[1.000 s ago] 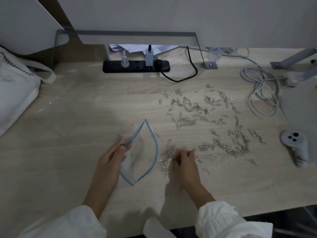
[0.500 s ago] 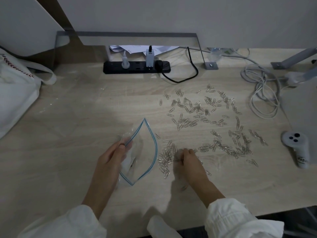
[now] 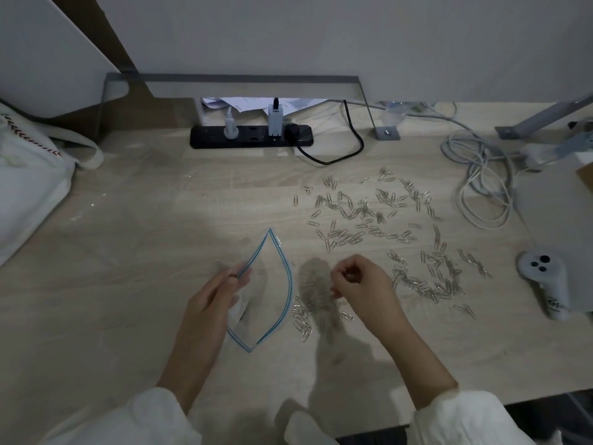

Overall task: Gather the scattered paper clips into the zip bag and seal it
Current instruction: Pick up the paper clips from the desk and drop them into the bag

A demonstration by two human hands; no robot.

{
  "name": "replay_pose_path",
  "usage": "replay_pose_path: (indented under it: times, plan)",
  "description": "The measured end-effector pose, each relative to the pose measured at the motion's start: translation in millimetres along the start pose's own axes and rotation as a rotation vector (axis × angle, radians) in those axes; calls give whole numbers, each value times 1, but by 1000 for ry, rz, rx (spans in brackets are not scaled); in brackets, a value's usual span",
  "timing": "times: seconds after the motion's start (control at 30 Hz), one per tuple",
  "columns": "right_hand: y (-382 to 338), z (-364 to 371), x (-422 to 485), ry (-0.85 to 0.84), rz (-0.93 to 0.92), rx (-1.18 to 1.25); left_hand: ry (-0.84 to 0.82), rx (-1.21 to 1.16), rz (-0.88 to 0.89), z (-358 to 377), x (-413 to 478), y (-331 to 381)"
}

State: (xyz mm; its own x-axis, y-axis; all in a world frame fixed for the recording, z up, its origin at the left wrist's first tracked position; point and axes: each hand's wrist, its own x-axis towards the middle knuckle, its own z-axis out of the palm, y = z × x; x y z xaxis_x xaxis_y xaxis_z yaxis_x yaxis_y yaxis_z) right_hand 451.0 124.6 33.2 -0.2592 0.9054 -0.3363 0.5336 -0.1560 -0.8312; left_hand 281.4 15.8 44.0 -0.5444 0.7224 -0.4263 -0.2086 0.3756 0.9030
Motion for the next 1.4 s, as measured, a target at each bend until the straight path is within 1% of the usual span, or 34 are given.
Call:
replay_pose_path:
  times: [0.1, 0.17, 0.2, 0.3, 0.37, 0.43, 0.53, 0.57, 0.63, 0.7, 0.8, 0.9, 1.0, 1.13, 1.4]
  plan:
    - [-43, 6, -18, -102, -140, 131, -6, 2, 7, 4, 0, 2]
    - [-57, 18, -27, -171, -175, 154, -4, 6, 12, 5, 0, 3]
    - [-58, 25, -29, -194, -194, 135, -3, 6, 11, 6, 0, 3]
    - [-54, 40, -32, -270, -257, -91, -2, -10, 8, 6, 0, 3]
    - [-48, 42, -32, -323, -288, -124, -7, -4, 12, 5, 1, 2]
    - [-47, 37, -31, -302, -293, -73, -7, -3, 15, 2, 0, 1]
    - [-38, 20, -19, -146, -208, 72, -6, -14, 11, 0, 0, 2]
    - [-32, 13, -12, -89, -177, 75, -5, -15, 7, 0, 0, 2]
    - [-15, 2, 1, 6, -144, -36, 1, -18, -4, -1, 0, 1]
    - [9, -5, 13, 32, -93, -195, 10, -21, -2, -2, 1, 2]
    - [41, 0, 25, -34, 23, -419, 20, -34, 12, -3, 1, 2]
    - [55, 18, 27, -177, 18, -657, 37, -46, 20, -6, 1, 3]
    - [57, 40, 23, -201, 58, -638, 48, -48, 20, -8, 1, 4]
    - [58, 63, 20, -205, 3, -734, 59, -44, 12, -10, 0, 5]
    - [65, 67, 24, -233, -52, -609, 65, -12, 9, -13, 0, 6]
